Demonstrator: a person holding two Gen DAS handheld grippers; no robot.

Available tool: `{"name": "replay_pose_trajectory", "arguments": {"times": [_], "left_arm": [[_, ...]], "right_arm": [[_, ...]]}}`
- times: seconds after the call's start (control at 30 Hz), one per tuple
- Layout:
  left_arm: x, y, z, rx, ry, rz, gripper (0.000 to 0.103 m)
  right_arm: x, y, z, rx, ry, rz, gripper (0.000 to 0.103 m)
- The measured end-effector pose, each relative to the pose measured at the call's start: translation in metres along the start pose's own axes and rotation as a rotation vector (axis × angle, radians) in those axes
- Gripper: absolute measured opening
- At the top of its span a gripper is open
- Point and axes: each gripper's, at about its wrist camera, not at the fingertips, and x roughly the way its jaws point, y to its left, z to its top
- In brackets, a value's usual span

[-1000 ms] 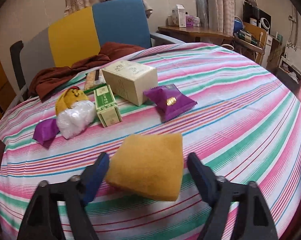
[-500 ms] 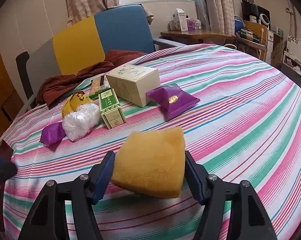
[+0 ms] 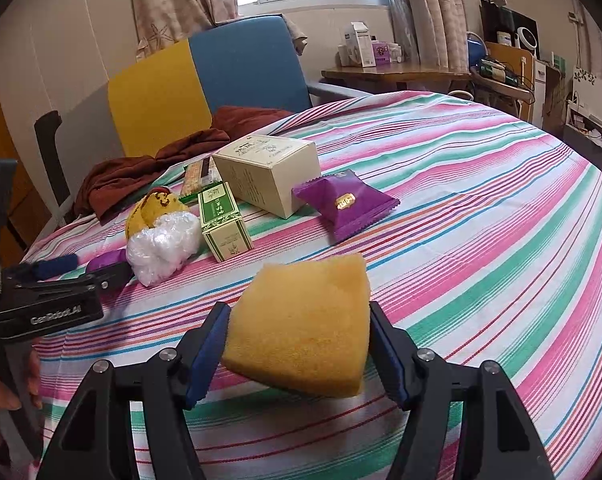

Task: Organize objects
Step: 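Grasp the flat purple packet with the left gripper, then carry the yellow sponge and purple packet into the gold tray and release both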

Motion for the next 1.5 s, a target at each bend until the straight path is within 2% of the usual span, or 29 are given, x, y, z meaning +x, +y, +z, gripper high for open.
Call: {"name": "replay_pose_trajectory", "arguments": {"times": [0.03,0.07,0.1,0.23,0.4,0.63,0.83,1.07,1.27,1.4,1.5], "left_arm": [[0.004,0.001,-0.001,-0.005,0.019,-0.012,0.063],[0.009,0.002,-0.002,-0.011,0.040,-0.026,0.058],[0.008,0.003,-0.003,-0.018,0.028,-0.036,0.057],[0.005,0.005,-0.008,-0.035,0.011,-0.049,0.057],[-0.006,0.016,-0.020,-0.091,-0.011,-0.011,0.057],[-0.039,0.023,-0.043,-0.140,-0.094,0.021,0.057],[-0.067,0.022,-0.063,-0.147,-0.168,0.069,0.057],[-0.090,0.019,-0.082,-0.132,-0.205,0.076,0.057],[-0.122,0.028,-0.093,-0.170,-0.229,0.013,0.057],[-0.152,0.043,-0.106,-0.235,-0.244,-0.041,0.057],[-0.173,0.057,-0.114,-0.259,-0.263,-0.045,0.057]], "right_arm": [[0.000,0.000,0.000,0.000,0.000,0.000,0.068],[0.000,0.000,0.000,0.000,0.000,0.001,0.068],[0.000,0.000,0.000,0.000,-0.001,0.001,0.068],[0.001,0.001,0.000,-0.004,-0.001,-0.005,0.068],[0.000,0.001,0.000,-0.008,-0.003,-0.009,0.068],[-0.003,0.004,-0.001,-0.026,-0.024,-0.023,0.065],[-0.009,0.010,-0.001,-0.059,-0.054,-0.019,0.064],[-0.022,0.022,-0.002,-0.115,-0.102,-0.015,0.064],[-0.032,0.039,-0.006,-0.168,-0.082,0.026,0.064],[-0.044,0.058,-0.013,-0.171,-0.065,0.097,0.064],[-0.054,0.079,-0.020,-0.186,-0.051,0.161,0.064]]}}
